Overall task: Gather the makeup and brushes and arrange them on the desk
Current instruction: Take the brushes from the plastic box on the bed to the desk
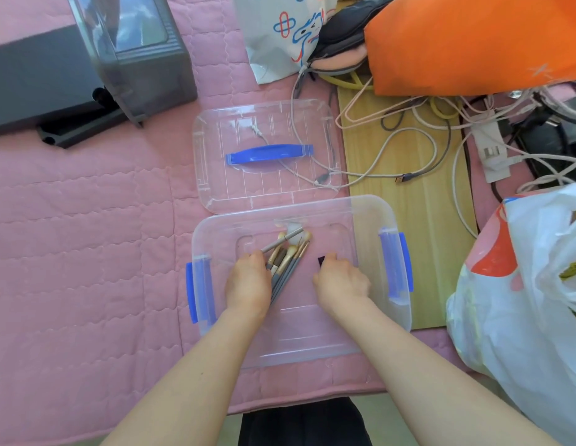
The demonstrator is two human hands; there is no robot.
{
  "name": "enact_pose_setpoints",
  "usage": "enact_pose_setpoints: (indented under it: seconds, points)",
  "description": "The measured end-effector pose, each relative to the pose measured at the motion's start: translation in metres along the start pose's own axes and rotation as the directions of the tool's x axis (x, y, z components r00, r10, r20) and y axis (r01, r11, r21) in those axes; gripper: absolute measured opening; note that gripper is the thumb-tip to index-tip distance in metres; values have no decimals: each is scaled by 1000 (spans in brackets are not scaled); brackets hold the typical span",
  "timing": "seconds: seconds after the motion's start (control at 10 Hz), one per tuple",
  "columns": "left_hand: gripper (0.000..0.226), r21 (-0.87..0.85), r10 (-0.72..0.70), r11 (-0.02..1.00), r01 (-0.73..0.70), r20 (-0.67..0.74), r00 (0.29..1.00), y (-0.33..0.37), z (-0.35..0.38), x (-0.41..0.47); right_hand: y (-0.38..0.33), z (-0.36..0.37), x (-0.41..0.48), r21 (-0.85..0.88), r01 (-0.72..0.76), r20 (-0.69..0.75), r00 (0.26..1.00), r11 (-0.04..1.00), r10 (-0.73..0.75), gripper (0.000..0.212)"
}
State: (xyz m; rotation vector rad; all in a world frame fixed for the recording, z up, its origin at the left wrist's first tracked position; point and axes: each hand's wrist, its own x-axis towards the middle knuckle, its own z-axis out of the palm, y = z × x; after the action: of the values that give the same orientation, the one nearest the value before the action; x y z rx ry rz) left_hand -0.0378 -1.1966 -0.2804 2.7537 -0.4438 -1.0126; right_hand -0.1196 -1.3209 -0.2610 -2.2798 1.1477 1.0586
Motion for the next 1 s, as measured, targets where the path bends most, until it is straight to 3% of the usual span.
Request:
enact_pose_setpoints:
  seconds: [0.3,0.5,0.7,0.9,1.0]
  points:
    - [6,-83,33,996,-41,-91,995,2,-3,-6,-28,-1,-11,432,112,67,985,895,-156,49]
    - [32,-278,14,959,-63,-174,985,2,-9,3,-42,1,-11,522,130,61,980,843,-188,22]
    - [27,-297,-53,955,23,-94,994,-2,-7,13,-49,6,-7,527,63,7,997,848,-78,22]
    - [45,-204,44,977,-61,-83,996,1,-13,14,-55,2,-3,452,-73,44,997,889,59,29]
    - [43,-232,18,972,-27,-41,999,0,-13,16,-63,1,-2,445,-127,60,992,887,112,26]
